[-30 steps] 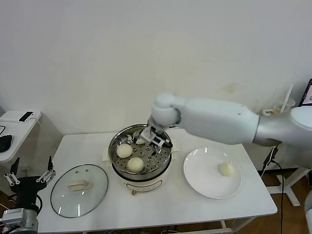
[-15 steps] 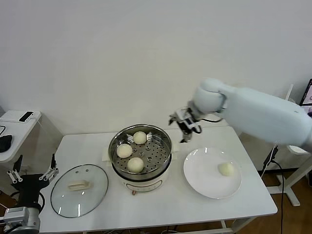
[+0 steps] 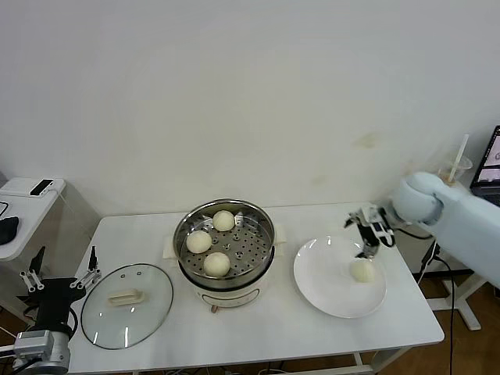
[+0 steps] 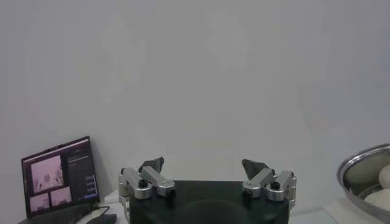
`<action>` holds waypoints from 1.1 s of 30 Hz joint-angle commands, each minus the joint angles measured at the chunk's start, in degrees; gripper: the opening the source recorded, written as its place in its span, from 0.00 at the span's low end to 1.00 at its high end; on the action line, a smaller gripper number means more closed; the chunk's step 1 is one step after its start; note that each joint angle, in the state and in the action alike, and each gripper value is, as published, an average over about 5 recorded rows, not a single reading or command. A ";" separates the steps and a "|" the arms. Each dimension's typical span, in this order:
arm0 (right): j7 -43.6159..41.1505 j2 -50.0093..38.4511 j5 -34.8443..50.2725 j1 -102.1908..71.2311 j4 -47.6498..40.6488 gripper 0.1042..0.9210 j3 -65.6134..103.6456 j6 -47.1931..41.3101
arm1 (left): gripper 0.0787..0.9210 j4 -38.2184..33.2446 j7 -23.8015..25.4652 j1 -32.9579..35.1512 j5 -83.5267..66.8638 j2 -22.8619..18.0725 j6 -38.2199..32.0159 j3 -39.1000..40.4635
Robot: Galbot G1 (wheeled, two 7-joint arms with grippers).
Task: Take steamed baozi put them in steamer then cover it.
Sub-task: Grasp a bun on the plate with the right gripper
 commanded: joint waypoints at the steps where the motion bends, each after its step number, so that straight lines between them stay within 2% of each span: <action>1: -0.11 -1.13 -8.22 -14.36 -7.98 0.88 10.79 3.30 | 0.88 0.40 -0.01 0.29 0.59 -0.07 0.09 0.36; 20: 0.82 9.25 -10.97 -14.37 -16.17 0.88 9.83 4.87 | 0.88 0.46 0.05 0.83 0.96 -0.79 0.25 -0.08; 33: 1.59 11.76 -11.64 -13.81 -18.85 0.88 9.04 3.78 | 0.88 1.12 0.05 0.24 1.24 -1.06 0.18 0.61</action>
